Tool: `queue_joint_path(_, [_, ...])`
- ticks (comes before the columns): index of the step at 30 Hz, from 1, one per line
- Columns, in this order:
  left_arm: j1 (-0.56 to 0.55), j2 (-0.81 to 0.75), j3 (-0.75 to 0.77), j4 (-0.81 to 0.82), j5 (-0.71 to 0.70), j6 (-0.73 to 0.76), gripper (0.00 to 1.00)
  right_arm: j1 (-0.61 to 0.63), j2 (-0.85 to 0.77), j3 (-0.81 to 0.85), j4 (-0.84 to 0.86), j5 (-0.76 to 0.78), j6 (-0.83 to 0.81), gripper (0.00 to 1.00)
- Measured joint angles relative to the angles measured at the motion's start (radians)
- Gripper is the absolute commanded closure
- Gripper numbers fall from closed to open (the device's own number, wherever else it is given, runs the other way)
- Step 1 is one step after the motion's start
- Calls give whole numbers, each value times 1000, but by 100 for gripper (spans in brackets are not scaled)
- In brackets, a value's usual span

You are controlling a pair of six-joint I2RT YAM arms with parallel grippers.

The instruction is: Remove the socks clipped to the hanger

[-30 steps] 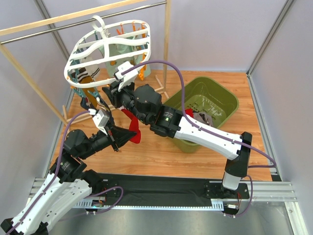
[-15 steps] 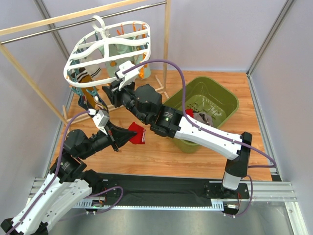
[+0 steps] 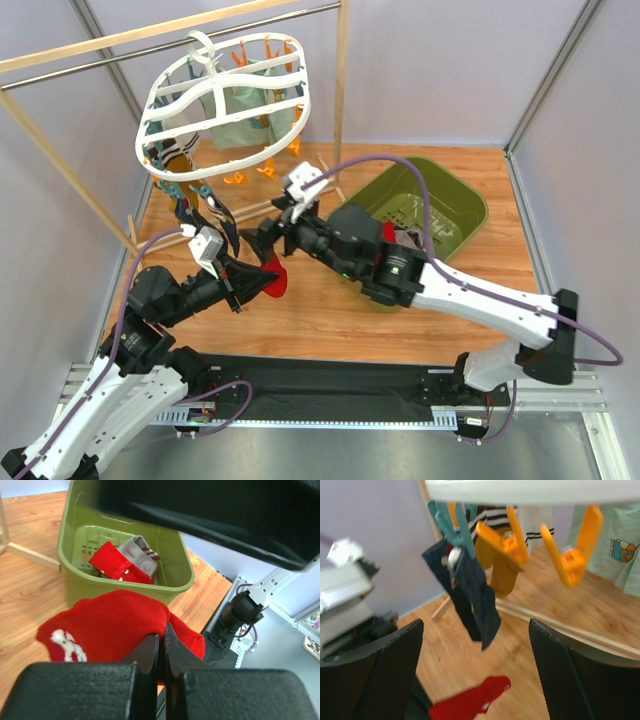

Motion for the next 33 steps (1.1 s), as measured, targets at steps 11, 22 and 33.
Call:
queue_joint_path(11, [0, 66, 72, 33, 79, -73, 100, 0, -412, -447, 24, -243, -78, 5])
queue_joint_path(22, [0, 154, 74, 268, 185, -288, 100, 0, -324, -575, 137, -278, -138, 16])
queue_joint_path(33, [0, 185, 75, 329, 192, -355, 62, -11, -318, -599, 232, -68, -142, 100])
